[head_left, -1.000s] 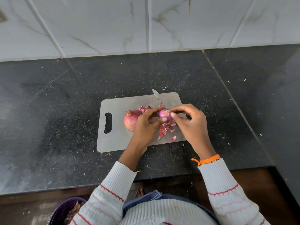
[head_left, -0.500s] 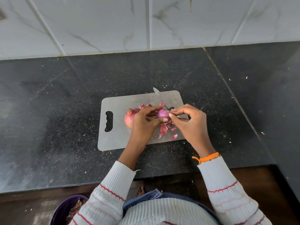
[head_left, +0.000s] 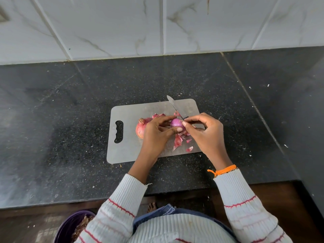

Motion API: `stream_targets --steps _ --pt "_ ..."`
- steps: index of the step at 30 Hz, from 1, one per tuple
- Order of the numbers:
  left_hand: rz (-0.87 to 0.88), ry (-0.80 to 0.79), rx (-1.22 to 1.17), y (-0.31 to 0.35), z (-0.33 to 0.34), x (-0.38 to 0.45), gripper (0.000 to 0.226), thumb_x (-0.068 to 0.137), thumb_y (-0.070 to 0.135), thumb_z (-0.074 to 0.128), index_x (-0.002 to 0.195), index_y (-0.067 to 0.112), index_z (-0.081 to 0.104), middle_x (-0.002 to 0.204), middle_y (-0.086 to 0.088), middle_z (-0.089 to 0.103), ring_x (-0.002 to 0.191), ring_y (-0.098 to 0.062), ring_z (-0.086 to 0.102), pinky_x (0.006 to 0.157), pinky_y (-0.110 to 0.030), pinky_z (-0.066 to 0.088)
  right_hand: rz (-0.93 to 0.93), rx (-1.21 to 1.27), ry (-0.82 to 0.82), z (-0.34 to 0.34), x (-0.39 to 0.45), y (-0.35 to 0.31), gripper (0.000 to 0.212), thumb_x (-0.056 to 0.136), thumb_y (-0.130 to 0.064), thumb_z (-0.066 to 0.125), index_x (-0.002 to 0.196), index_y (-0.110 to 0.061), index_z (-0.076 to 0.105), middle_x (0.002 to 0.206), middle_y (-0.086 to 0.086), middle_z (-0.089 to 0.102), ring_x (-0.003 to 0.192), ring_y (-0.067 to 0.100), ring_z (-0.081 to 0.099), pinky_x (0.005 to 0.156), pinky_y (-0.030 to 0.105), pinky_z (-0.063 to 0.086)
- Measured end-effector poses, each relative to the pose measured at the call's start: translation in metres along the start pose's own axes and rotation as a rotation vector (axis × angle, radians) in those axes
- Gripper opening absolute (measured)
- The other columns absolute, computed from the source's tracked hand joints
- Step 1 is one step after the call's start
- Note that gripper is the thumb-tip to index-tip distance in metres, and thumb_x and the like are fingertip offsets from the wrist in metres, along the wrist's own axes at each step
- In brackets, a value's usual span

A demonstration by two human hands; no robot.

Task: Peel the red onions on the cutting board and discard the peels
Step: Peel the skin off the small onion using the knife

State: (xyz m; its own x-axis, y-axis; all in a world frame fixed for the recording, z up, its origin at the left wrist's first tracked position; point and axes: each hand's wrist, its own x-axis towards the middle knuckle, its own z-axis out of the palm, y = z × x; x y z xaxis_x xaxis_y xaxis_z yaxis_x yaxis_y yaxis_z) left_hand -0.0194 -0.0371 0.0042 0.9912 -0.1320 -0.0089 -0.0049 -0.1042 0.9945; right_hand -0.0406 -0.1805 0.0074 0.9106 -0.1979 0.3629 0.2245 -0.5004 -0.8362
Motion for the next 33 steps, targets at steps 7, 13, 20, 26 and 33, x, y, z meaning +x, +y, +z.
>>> stream_targets --steps 7,13,20,26,33 --pt "-0.049 -0.019 -0.046 -0.002 0.001 0.001 0.033 0.072 0.008 0.075 0.098 0.027 0.067 0.092 0.001 0.067 0.091 -0.018 0.064 0.086 -0.035 0.055 0.013 -0.032 0.009 0.0 0.002 0.006 0.006 0.079 -0.006 0.069 0.079 -0.011 0.069 0.075 -0.013 0.062 0.077 0.004 0.062 0.068 0.011 0.049" --pt "-0.219 -0.048 -0.281 -0.003 0.002 0.001 0.027 0.074 0.012 0.071 0.1 0.014 0.067 0.096 -0.009 0.069 0.099 -0.031 0.065 0.09 -0.04 0.053 0.156 0.028 -0.101 0.003 0.002 0.013 0.01 0.091 -0.011 0.053 0.083 -0.011 0.058 0.081 -0.006 0.06 0.08 0.012 0.059 0.073 0.024 0.051" --pt "-0.36 -0.014 -0.509 0.003 0.004 0.004 0.007 0.084 -0.001 0.06 0.088 0.005 0.058 0.089 -0.014 0.066 0.072 -0.015 0.069 0.069 -0.023 0.058 0.242 0.317 -0.372 -0.003 0.001 0.011 0.029 0.082 -0.009 0.068 0.104 -0.024 0.057 0.108 -0.009 0.063 0.103 0.007 0.062 0.086 0.023 0.051" --pt "-0.339 0.03 -0.38 0.005 0.005 0.005 0.015 0.088 0.002 0.056 0.074 0.007 0.053 0.082 -0.015 0.065 0.069 -0.018 0.067 0.064 -0.024 0.058 0.248 0.339 -0.324 -0.004 0.003 0.01 0.041 0.073 0.003 0.074 0.102 -0.023 0.06 0.106 -0.011 0.065 0.103 0.007 0.063 0.088 0.024 0.051" --pt "-0.184 0.057 -0.14 0.001 -0.003 0.01 0.02 0.087 0.005 0.061 0.07 0.016 0.064 0.082 -0.009 0.067 0.081 -0.027 0.065 0.079 -0.042 0.056 0.262 0.376 -0.316 -0.006 0.001 0.008 0.04 0.076 0.0 0.072 0.101 -0.027 0.059 0.107 -0.006 0.064 0.103 0.01 0.062 0.091 0.027 0.051"
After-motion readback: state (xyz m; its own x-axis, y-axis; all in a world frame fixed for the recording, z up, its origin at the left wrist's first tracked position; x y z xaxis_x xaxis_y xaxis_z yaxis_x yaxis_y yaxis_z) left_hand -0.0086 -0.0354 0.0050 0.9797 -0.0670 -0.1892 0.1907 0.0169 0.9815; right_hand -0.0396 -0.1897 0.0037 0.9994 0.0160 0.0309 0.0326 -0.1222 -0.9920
